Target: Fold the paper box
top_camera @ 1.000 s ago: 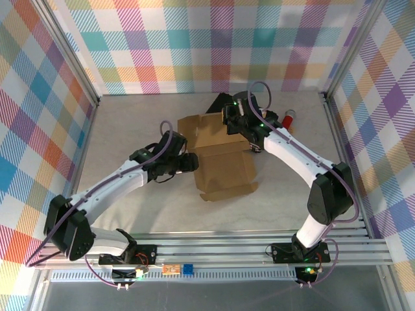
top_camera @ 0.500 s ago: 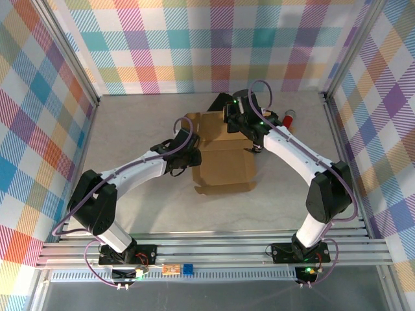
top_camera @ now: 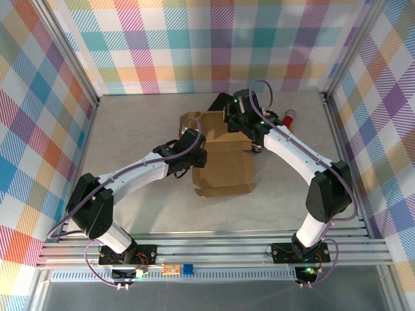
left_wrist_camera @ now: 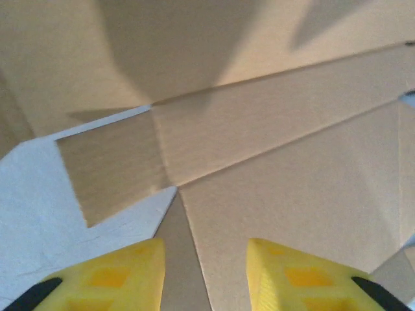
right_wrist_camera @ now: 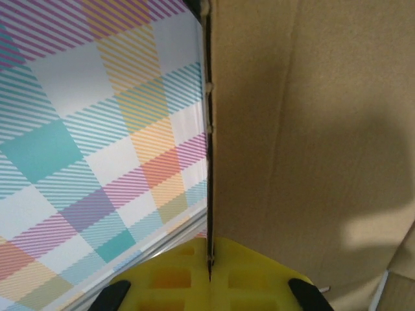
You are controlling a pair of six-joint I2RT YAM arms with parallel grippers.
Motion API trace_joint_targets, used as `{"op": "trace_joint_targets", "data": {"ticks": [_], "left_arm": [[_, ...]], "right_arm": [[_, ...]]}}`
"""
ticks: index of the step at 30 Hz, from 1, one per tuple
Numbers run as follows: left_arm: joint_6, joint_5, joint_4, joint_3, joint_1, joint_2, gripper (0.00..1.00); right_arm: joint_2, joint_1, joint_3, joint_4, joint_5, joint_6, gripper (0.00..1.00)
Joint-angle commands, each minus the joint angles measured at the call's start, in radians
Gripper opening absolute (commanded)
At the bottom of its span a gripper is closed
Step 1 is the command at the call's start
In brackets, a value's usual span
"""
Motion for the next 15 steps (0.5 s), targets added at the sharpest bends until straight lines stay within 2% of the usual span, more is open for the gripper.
{"op": "trace_joint_targets", "data": {"ticks": [1, 3, 7, 10, 15], "left_arm": [[0.066, -0.083, -0.052, 0.006, -0.019, -0.086, 0.49], [0.051, -0.13, -0.094, 0.004, -0.019, -0.124, 0.59], [0.016, -0.133, -0.11, -0.013, -0.019, -0.204, 0.7], [0.0, -0.036, -0.097, -0.033, -0.013, -0.228, 0.7], [-0.133, 0.085, -0.086, -0.076, 0.028, -0.19, 0.71]], "right_arm": [[0.015, 0.01, 0.03, -0.025, -0.029, 0.013, 0.0], [0.019, 0.006, 0.037, -0.035, -0.033, 0.021, 0.0], [0.029, 0.0, 0.064, -0.071, -0.038, 0.021, 0.0], [0.039, 0.0, 0.081, -0.087, -0.043, 0.025, 0.0], [0.056, -0.002, 0.112, -0.129, -0.056, 0.037, 0.0]]}}
